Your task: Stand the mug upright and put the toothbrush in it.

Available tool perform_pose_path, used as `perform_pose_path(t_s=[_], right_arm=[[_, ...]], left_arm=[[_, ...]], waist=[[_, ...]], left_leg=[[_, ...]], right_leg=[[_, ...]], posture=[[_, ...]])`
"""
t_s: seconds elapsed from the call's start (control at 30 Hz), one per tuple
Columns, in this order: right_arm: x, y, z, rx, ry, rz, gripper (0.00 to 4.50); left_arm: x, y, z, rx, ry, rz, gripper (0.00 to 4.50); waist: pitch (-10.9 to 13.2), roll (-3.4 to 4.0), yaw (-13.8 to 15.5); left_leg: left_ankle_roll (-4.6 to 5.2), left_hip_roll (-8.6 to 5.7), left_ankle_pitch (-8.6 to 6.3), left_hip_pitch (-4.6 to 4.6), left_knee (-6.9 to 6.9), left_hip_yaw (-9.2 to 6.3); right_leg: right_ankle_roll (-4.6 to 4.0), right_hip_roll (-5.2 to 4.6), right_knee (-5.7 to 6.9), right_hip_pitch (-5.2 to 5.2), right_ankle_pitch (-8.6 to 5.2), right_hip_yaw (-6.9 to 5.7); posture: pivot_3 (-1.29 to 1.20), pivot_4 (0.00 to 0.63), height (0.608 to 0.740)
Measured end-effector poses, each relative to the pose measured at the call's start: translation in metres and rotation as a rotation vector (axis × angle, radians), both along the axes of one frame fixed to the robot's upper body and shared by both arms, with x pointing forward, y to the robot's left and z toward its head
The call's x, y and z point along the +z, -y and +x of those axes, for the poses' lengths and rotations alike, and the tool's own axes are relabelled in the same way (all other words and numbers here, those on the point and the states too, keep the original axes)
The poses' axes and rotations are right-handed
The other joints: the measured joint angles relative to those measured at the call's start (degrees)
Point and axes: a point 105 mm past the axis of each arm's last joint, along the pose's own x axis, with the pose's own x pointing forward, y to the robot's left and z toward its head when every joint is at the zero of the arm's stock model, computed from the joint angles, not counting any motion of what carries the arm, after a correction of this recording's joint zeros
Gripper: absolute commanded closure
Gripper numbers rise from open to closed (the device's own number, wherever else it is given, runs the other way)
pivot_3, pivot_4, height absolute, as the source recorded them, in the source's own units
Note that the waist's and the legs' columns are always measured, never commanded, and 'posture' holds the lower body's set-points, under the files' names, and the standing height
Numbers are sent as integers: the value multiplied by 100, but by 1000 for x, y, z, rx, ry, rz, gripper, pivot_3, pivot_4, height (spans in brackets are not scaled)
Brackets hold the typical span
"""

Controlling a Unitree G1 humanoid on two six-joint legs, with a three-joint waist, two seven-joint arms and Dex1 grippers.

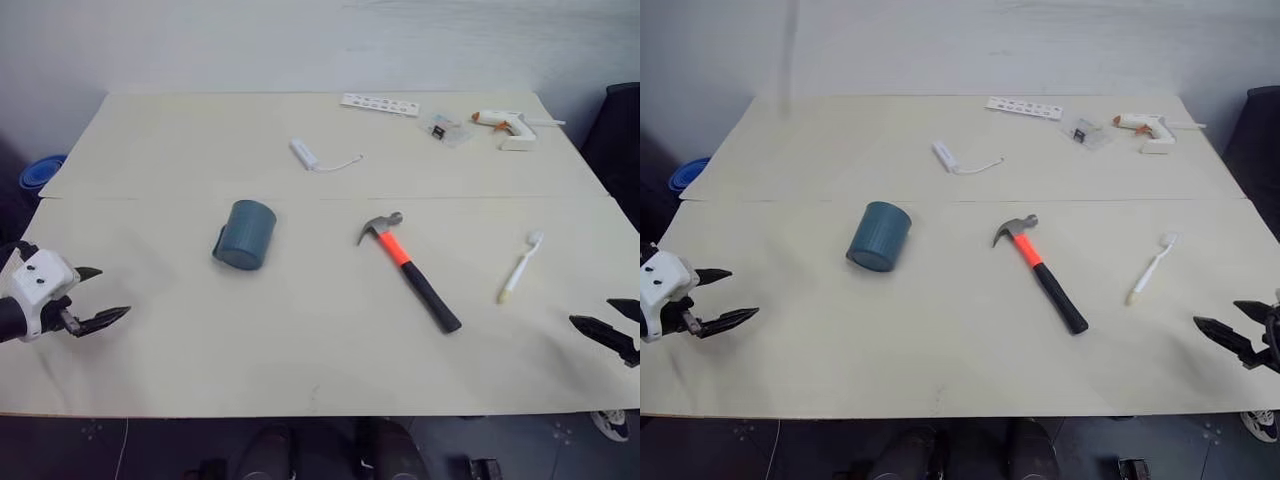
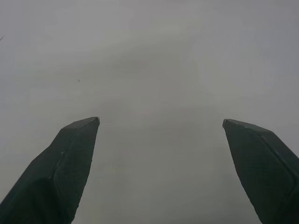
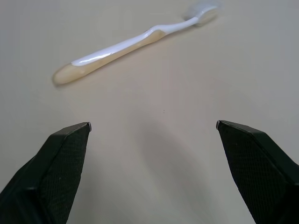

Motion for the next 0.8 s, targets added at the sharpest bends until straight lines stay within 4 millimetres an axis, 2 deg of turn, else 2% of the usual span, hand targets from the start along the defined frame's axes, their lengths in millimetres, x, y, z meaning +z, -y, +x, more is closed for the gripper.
perform_pose_path(t_s=[0.3, 0.5, 0.7, 0.73, 0.8], right_arm=[[4, -4, 3, 3, 5, -8, 16], [4, -14, 7, 15, -14, 5, 16], [16, -50, 12, 108, 4, 11, 16], [20, -56, 14, 121, 12, 14, 16], [35, -86, 23, 195, 47, 42, 16]], left_arm=[[-6, 1, -2, 2, -4, -8, 0], [-5, 0, 0, 8, 1, -14, 0], [8, 6, 12, 13, 53, -51, 0], [11, 11, 13, 5, 59, -76, 0], [31, 33, 20, -58, 95, -174, 0]], waist=[[0, 1, -5], [1, 1, -6], [1, 1, 1], [1, 1, 0], [7, -8, -11]], left_leg=[[-1, 1, -8, 0, 0, 3], [-2, 2, -10, 0, 0, 5], [-2, 3, -12, 0, 0, 6], [-2, 4, -12, 0, 0, 6], [-4, 6, -11, -1, 3, 2]], right_leg=[[0, -1, -3, -1, 0, 39], [0, 0, -3, -3, 0, 44], [0, 1, -3, -4, 0, 48], [0, 1, -3, -4, 0, 49], [0, 0, 1, -4, 1, 51]], posture=[[0, 150, 740], [0, 150, 740], [0, 150, 740], [0, 150, 740], [0, 150, 740]])
